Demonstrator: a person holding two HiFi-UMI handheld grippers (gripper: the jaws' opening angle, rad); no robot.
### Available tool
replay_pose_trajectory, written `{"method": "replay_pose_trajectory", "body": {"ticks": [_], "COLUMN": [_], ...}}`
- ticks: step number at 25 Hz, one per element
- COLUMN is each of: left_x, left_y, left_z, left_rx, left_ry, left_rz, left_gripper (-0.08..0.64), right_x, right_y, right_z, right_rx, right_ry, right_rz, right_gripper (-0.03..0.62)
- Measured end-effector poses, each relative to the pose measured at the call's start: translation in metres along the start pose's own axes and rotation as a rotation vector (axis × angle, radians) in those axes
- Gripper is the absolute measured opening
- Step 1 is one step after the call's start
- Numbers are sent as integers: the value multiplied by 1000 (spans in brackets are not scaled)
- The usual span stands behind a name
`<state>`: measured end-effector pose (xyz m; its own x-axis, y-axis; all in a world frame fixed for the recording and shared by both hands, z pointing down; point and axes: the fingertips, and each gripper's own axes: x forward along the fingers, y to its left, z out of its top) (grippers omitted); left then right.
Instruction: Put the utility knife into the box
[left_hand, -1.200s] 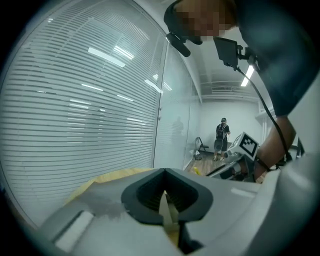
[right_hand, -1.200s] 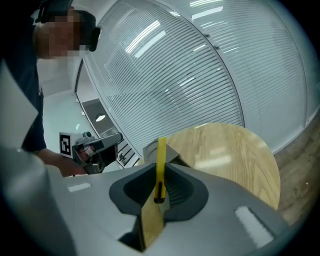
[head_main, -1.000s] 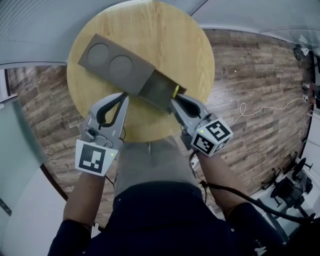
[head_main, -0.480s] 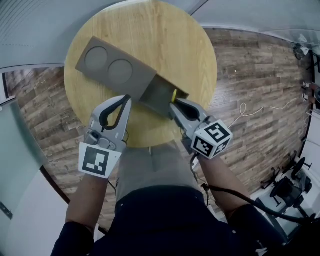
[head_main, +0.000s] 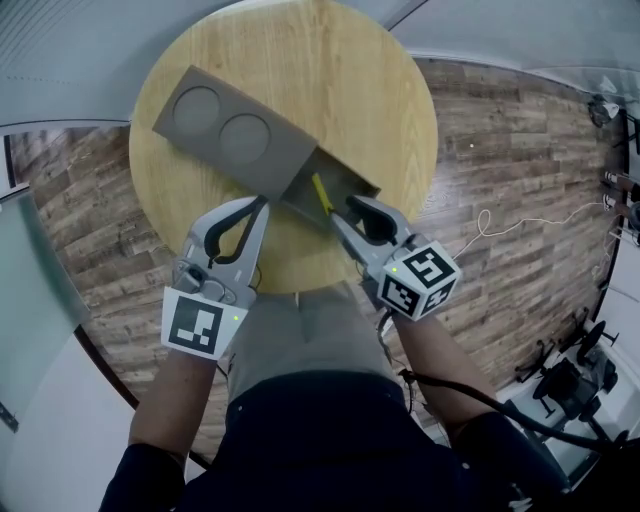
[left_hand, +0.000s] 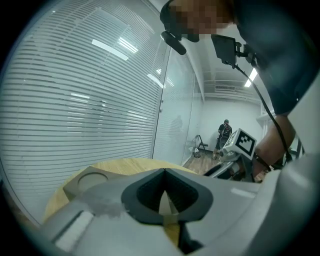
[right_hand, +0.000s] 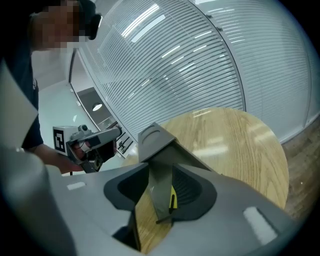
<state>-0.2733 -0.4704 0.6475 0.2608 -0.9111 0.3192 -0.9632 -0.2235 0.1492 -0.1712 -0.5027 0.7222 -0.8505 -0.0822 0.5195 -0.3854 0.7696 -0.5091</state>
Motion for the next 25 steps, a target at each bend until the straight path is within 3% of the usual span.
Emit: {"method": "replay_pose_trajectory", "body": {"ticks": [9,15,20,25], "left_x": [-13,-16,-37,-61], "left_y": [5,-14,-2,-5], "left_z": [40,104,135,172], "left_rx": [38,78,133,177], "left_ry": [-44,-146,-127,-173], "left_rz": [8,-40,35,43], "left_gripper": [2,2,2,2], "right_x": [-24,-59,-93,-136], "right_y": [18,31,52,74], "right_z": [40,77,124,170], "right_rx": [24,24,5,-80], "right_ry": [-75,-148,-292,-439], "right_rz": [1,12,39,72], "right_gripper": [155,155,150,138]}}
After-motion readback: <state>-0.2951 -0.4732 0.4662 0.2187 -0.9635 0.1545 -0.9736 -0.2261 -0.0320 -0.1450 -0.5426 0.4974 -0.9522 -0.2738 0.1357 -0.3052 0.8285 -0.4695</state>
